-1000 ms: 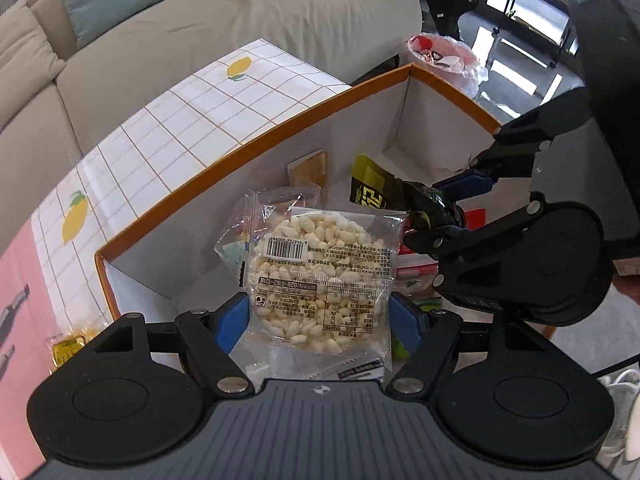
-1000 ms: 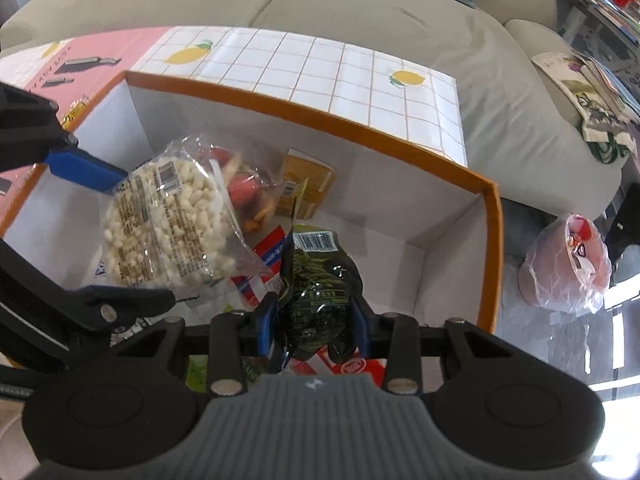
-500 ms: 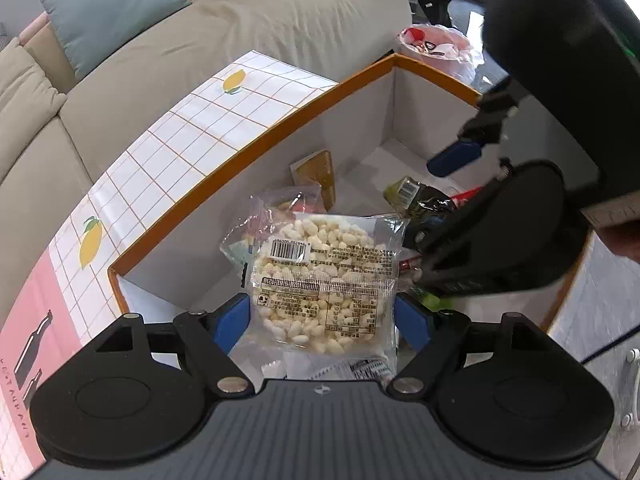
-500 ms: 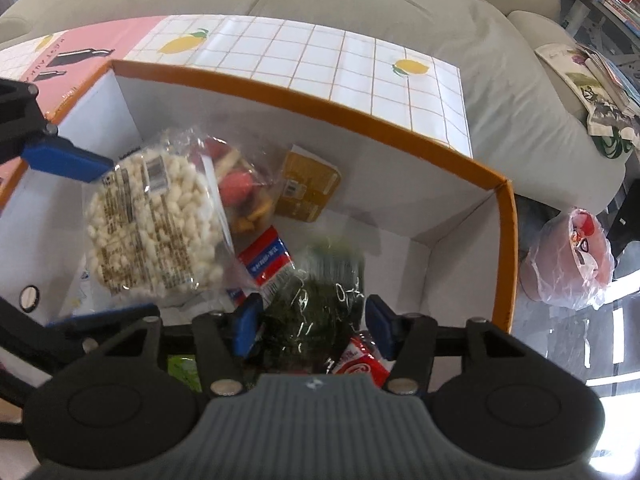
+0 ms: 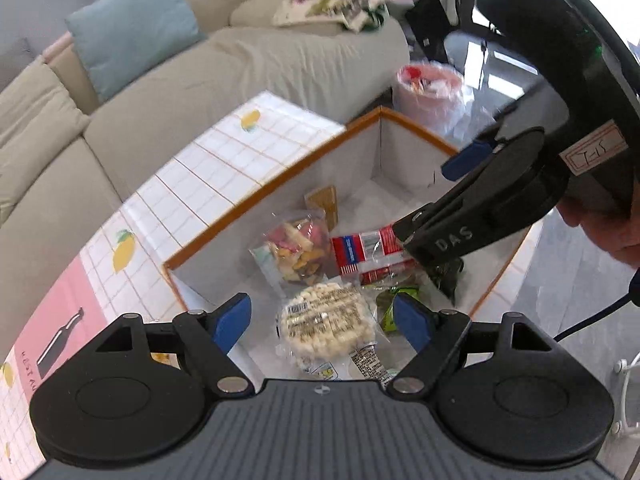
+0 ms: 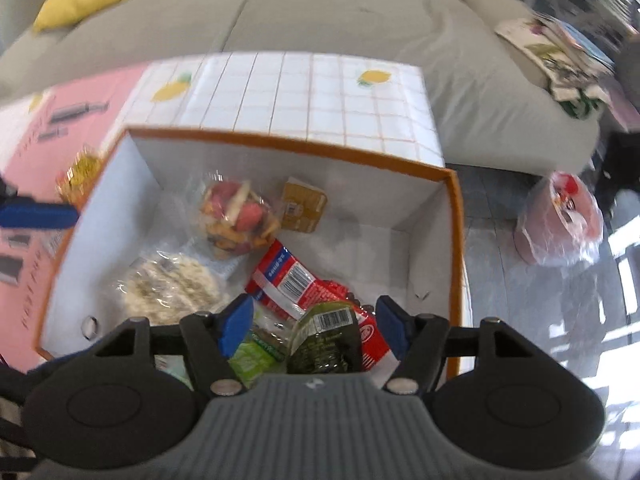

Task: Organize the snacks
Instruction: 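Open both grippers to drop the seaweed and puffed-rice packs into the box, then move both tools back over the waffle cake and yogurt-ball pack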

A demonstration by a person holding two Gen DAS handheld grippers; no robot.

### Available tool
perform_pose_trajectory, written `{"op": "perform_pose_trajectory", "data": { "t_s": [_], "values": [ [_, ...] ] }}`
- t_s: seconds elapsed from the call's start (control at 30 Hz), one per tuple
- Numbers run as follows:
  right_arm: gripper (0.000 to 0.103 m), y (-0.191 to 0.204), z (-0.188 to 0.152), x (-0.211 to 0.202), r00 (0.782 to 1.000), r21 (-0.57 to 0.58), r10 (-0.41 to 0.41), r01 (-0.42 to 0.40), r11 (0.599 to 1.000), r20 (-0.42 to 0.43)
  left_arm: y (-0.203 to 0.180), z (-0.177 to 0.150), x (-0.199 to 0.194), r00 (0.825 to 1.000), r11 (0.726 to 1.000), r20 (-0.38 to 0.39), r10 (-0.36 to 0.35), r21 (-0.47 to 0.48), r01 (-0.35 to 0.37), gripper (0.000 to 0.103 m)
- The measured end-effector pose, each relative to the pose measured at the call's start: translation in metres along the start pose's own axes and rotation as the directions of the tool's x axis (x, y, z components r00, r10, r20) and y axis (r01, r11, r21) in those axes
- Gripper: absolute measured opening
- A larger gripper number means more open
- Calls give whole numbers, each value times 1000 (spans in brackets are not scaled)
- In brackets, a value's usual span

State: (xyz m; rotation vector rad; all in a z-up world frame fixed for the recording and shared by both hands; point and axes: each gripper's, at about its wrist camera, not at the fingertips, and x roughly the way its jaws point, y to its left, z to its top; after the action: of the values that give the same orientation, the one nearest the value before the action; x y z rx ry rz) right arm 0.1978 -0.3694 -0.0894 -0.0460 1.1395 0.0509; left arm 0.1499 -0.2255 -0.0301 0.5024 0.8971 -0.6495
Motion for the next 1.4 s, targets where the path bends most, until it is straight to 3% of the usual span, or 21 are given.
{"op": "perform_pose_trajectory", "data": {
  "t_s": [0.23, 0.43, 0.63, 0.83, 1.03, 1.2, 1.4],
  "values": [
    [69, 7, -20, -49, 987, 195, -24, -7, 981, 157, 16, -22, -51, 988, 992, 146, 48, -124, -30, 94],
    [71, 39, -46, -81, 951, 251, -13, -68, 966, 309, 30, -46, -88, 961, 969, 233, 150, -230, -96, 91],
    [72, 92, -73, -99, 915, 244, 9, -117, 963, 404, 60, -79, -107, 948, 921, 241, 206, -374, -105, 85],
    [72, 151, -91, -104, 887, 198, -21, -80, 977, 461, 93, -122, -111, 951, 856, 185, 249, -500, -127, 77],
    [72, 190, -101, -90, 895, 206, -5, -97, 974, 446, 115, -166, -115, 956, 814, 134, 259, -563, -142, 77],
    [70, 216, -101, -75, 911, 158, 23, -96, 983, 412, 127, -189, -112, 961, 807, 111, 254, -571, -148, 83],
    [64, 243, -97, -62, 913, 71, 13, -45, 996, 408, 143, -206, -102, 972, 794, 92, 218, -596, -122, 84]
  ]
}}
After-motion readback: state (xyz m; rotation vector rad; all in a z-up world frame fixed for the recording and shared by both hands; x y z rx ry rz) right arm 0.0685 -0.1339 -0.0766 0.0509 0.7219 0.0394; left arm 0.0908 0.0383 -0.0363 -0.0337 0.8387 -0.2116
